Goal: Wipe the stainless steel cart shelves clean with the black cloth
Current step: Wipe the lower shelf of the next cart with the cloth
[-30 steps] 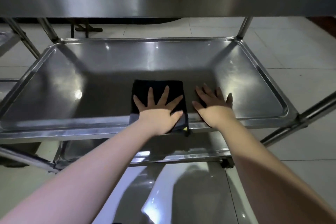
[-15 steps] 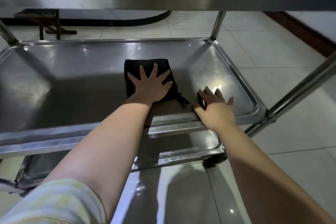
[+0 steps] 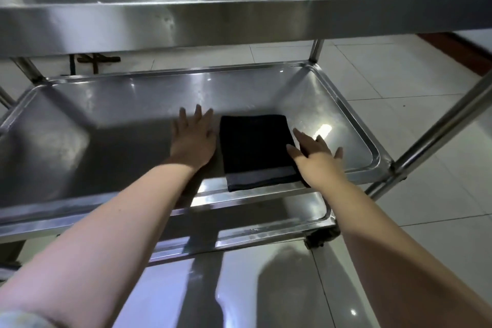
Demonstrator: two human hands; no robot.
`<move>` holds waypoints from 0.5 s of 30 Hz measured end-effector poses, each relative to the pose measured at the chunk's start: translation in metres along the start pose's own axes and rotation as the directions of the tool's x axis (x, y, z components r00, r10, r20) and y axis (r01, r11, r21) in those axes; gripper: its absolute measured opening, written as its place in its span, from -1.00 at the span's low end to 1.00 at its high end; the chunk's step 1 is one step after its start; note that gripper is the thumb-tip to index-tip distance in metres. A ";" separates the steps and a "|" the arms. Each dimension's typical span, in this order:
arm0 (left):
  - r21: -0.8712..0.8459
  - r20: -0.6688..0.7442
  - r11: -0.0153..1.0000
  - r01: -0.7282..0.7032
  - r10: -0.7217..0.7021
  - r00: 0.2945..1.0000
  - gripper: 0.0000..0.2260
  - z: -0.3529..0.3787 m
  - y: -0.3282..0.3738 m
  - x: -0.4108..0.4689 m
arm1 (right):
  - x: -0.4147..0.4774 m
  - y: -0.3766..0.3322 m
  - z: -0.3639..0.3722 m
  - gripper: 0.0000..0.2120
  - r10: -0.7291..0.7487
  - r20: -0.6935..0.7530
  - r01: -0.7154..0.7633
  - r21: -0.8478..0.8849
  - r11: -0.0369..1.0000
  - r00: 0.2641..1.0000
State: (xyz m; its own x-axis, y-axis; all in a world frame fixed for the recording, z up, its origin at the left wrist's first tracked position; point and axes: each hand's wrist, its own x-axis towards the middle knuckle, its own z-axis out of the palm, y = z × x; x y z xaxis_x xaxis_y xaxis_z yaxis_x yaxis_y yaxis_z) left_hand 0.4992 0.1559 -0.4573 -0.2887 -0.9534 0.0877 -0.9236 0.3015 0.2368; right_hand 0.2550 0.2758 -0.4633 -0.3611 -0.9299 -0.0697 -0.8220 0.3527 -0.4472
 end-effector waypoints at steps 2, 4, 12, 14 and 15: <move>0.075 0.072 0.997 -0.024 0.018 0.997 -0.52 0.012 -0.018 -0.001 | 0.002 -0.022 0.007 -0.44 -0.052 0.049 0.056 -0.095 0.994 0.997; 0.102 0.081 0.993 -0.052 0.044 0.996 -0.53 0.022 -0.019 0.001 | 0.005 -0.053 0.023 -0.42 -0.192 0.128 0.211 -0.155 0.965 0.973; 0.135 0.108 0.990 -0.045 0.030 0.994 -0.51 0.029 -0.020 0.007 | 0.074 -0.091 0.051 -0.42 -0.195 0.151 0.236 -0.329 0.915 0.969; 0.131 0.112 0.991 -0.038 0.023 0.993 -0.50 0.028 -0.020 0.007 | 0.084 -0.095 0.050 -0.42 -0.162 0.140 0.199 -0.321 0.926 0.977; 0.128 0.114 0.991 -0.030 0.015 0.993 -0.49 0.027 -0.020 0.007 | 0.082 -0.097 0.050 -0.42 -0.160 0.135 0.196 -0.323 0.926 0.978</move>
State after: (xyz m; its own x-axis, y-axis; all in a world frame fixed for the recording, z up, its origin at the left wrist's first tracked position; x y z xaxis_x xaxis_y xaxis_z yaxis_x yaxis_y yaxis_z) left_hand 0.5089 0.1424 -0.4874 -0.3294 -0.9440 -0.0192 -0.9393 0.3256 0.1085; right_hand 0.3274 0.1601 -0.4701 -0.1623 -0.9797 -0.1176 -0.9741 0.1782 -0.1396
